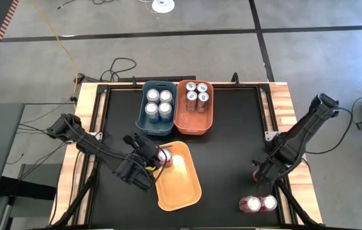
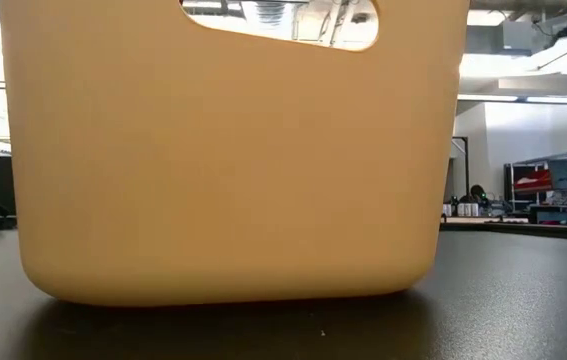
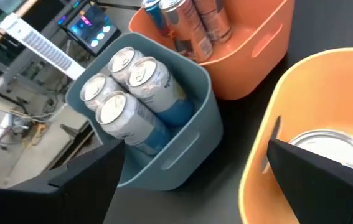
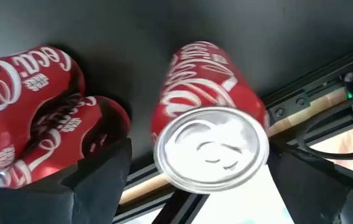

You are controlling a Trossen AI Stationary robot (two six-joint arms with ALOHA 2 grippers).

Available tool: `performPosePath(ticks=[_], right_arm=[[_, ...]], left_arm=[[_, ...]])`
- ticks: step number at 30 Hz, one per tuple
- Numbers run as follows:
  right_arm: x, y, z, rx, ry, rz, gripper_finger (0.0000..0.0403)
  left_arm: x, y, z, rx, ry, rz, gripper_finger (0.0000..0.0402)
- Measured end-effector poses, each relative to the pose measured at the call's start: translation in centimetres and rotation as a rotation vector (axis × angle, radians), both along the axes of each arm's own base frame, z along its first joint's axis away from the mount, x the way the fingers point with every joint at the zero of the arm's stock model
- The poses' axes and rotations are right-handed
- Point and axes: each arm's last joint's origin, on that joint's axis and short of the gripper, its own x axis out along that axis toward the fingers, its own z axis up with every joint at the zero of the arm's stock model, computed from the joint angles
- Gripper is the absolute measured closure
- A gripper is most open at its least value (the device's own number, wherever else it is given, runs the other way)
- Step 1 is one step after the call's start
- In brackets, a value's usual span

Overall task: Sort soda cans
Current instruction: Put the top red-white soda can into the yellow bin

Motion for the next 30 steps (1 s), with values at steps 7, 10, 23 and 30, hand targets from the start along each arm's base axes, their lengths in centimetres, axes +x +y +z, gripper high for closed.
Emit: performPosePath(ticks=[7,10,23,30], right_arm=[[-0.3,0.6,-2.2,-0.047,0.037,0.031,0.0019],[-0.5,0.9,-3.1,-0.074,0.061,0.046,0.0039],[0.4,1.3,0.7,-0.155,-0.004,0.029,0.0125],[3.5,-1.5,6.9,-0.22,-0.18,0.001,0.0125]], left_arm=[[0.0,-0.9,0.0,-0.05,-0.03,-0.025,0.0013],[-0.2,-1.6,0.0,-0.095,-0.035,-0.04,0.0013],[-0.8,-3.7,0.0,-0.146,-0.101,-0.095,0.0013],[-0.9,-3.7,0.1,-0.117,-0.059,-0.129,0.0013]])
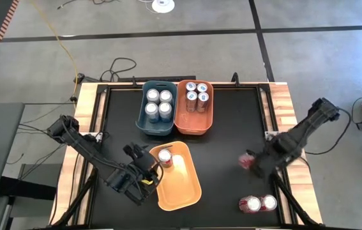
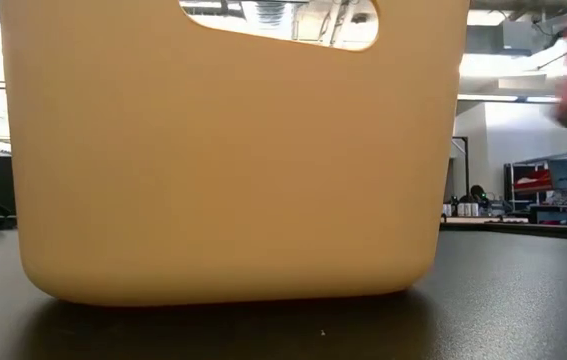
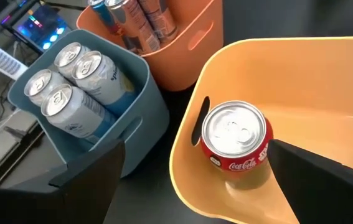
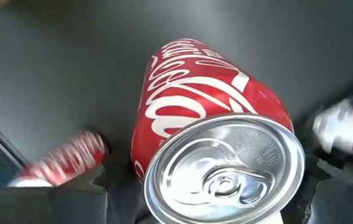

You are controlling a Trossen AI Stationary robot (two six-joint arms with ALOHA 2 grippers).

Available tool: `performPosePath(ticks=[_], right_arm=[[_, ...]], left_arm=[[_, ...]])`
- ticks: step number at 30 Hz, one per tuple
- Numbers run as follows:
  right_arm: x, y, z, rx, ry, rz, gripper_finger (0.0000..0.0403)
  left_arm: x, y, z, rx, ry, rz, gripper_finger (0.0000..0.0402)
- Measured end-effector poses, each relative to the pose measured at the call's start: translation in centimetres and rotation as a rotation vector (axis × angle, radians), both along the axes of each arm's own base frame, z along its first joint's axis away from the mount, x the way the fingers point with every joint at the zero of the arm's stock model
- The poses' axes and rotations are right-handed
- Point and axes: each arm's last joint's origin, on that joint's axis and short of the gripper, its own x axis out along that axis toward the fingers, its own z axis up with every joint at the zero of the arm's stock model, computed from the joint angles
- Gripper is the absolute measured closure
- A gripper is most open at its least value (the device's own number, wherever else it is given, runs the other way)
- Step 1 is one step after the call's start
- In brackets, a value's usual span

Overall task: Sort soda cans
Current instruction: Put the top red-white soda can into the yellow bin

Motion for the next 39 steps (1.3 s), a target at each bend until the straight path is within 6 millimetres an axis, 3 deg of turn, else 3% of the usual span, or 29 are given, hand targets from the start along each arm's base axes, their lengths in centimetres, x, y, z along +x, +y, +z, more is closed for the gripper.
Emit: performPosePath(ticks=[4,8,14,18,28,39], right_arm=[[3.2,-2.3,2.6,-0.039,-0.158,0.018,0.0125],[7.4,-4.1,3.7,-0.07,-0.24,0.097,0.0125],[14.8,-5.8,3.5,-0.124,-0.309,0.216,0.0125],[18.9,-5.3,3.1,-0.136,-0.339,0.347,0.0125],[25.3,-2.6,-2.7,-0.158,-0.185,0.645,0.0125],[28.0,-2.3,-8.0,-0.174,-0.035,0.787,0.0125]], left_arm=[[0.1,0.2,0.0,0.004,0.004,0.004,0.0013],[0.2,0.6,0.1,0.002,0.001,0.015,0.0013],[0.6,0.9,0.6,-0.027,-0.035,0.049,0.0013],[0.8,0.8,1.5,-0.049,-0.065,0.052,0.0013],[0.0,0.2,1.7,-0.039,-0.053,0.038,0.0013],[-0.3,0.3,1.7,-0.031,-0.045,0.056,0.0013]])
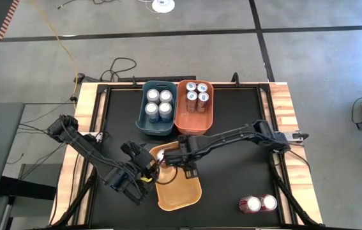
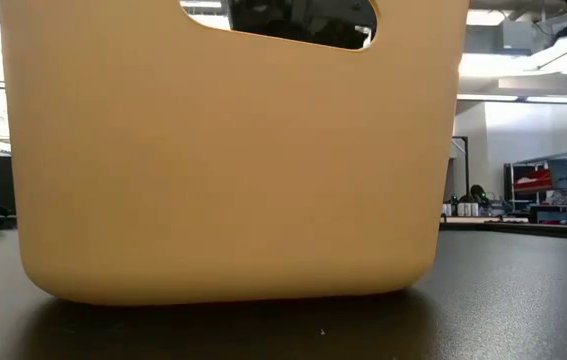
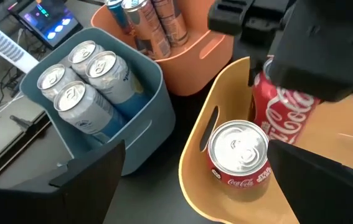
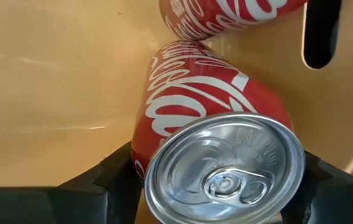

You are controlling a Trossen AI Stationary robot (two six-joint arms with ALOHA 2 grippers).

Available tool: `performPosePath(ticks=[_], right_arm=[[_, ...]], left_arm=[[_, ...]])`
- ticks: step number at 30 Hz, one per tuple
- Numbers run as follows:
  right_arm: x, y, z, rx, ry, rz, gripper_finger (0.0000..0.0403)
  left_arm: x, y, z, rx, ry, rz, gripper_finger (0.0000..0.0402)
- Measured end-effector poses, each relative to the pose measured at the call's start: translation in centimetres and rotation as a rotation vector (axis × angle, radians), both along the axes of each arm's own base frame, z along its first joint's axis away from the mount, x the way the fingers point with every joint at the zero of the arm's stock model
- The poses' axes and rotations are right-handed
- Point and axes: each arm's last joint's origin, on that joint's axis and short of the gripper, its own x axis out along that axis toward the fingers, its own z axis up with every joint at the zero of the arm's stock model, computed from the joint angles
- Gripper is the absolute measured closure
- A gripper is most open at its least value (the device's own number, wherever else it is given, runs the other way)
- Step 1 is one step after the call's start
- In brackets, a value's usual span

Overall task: Sort soda cans
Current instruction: Put the top red-white soda can into the yellow bin, then put the left red-white soda can into the yellow bin

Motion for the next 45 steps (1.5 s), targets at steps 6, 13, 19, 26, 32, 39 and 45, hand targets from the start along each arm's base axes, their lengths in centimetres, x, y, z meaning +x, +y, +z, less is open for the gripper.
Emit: performPosePath(ticks=[6,13,19,26,32,39,45], right_arm=[[0.4,-0.4,-0.6,-0.018,0.005,-0.001,0.0052],[-0.2,-1.2,1.5,-0.01,-0.048,-0.026,0.0028],[-2.0,-1.4,4.9,-0.043,-0.114,-0.103,0.0031],[-7.1,-0.5,10.2,-0.158,-0.202,-0.269,0.0031],[-11.8,2.8,14.0,-0.065,-0.313,-0.334,0.0031],[-16.5,7.8,14.6,0.068,-0.306,-0.405,0.0031],[-19.8,12.5,12.7,0.114,-0.225,-0.392,0.0031]], left_arm=[[0.0,0.0,0.0,0.002,0.001,-0.001,0.0013],[0.0,0.0,0.0,0.002,0.001,-0.001,0.0013],[0.0,0.0,0.0,0.003,0.001,-0.001,0.0013],[-0.5,-0.6,0.0,0.004,0.003,-0.026,0.0013],[-1.2,-1.8,0.1,0.019,-0.022,-0.073,0.0013],[-1.5,-3.0,0.8,-0.018,-0.073,-0.108,0.0013],[-0.9,-3.8,1.7,-0.028,-0.104,-0.169,0.0013]])
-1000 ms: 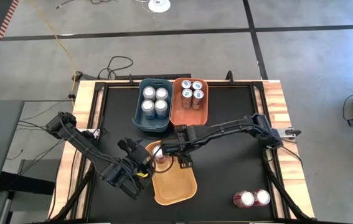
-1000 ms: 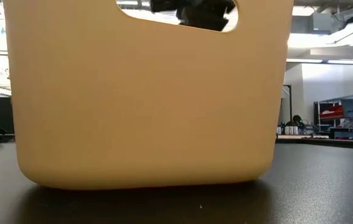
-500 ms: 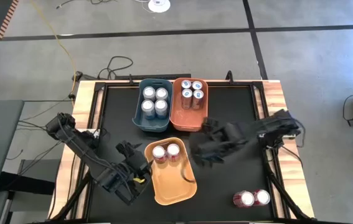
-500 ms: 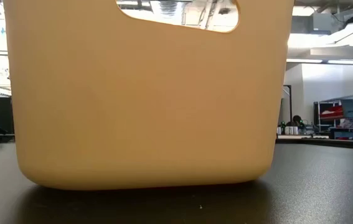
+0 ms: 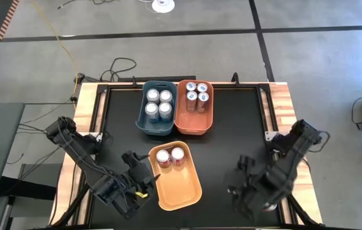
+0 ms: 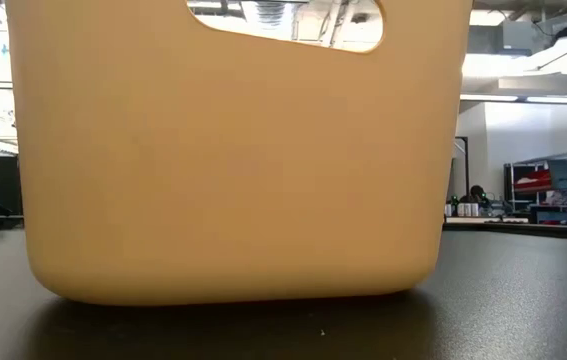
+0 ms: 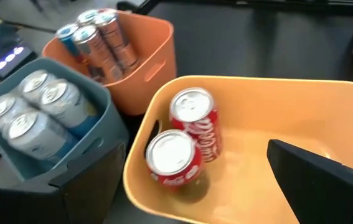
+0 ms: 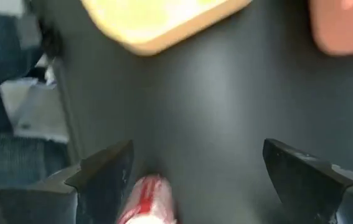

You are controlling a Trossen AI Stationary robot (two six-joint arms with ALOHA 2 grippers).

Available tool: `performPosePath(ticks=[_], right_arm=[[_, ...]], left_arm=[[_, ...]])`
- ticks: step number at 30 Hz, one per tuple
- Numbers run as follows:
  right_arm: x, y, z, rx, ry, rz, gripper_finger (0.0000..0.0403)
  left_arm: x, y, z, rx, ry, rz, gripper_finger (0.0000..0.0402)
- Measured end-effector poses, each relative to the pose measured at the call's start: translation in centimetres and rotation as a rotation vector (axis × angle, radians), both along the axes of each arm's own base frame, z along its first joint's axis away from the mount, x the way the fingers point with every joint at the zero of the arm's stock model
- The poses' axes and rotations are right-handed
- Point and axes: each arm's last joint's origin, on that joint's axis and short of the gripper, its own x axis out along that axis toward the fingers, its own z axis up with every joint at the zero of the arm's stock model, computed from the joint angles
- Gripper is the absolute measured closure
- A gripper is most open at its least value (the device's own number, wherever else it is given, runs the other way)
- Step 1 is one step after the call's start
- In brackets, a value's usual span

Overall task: Sort soda cans
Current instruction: Put the left red-white soda can into the yellow bin

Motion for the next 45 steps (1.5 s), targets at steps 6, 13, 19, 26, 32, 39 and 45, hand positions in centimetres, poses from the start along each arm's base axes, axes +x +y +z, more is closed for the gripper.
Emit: performPosePath(ticks=[6,13,19,26,32,39,45], right_arm=[[-3.4,3.6,-2.3,0.024,0.077,0.0,0.0031],[-5.9,5.1,-4.6,0.032,0.136,-0.122,0.0031],[-6.5,5.5,-6.5,0.045,0.189,-0.174,0.0031],[-6.1,6.2,-8.2,0.1,0.191,-0.127,0.0031],[-6.4,5.9,-9.9,0.056,0.225,-0.131,0.0023],[-6.4,6.0,-11.9,0.091,0.276,-0.099,0.0008],[-6.4,5.2,-13.3,0.056,0.335,-0.121,0.0032]], left_arm=[[0.8,-0.4,0.6,0.044,-0.014,-0.067,0.0013],[1.6,-0.2,0.8,0.096,-0.016,-0.091,0.0013],[1.7,0.1,0.8,0.097,-0.015,-0.082,0.0013],[1.7,0.0,0.8,0.089,-0.005,-0.091,0.0013],[1.7,-0.1,0.7,0.062,0.016,-0.108,0.0013],[1.7,-0.1,0.7,0.057,0.013,-0.105,0.0013],[1.7,-0.1,0.7,0.049,0.007,-0.099,0.0013]])
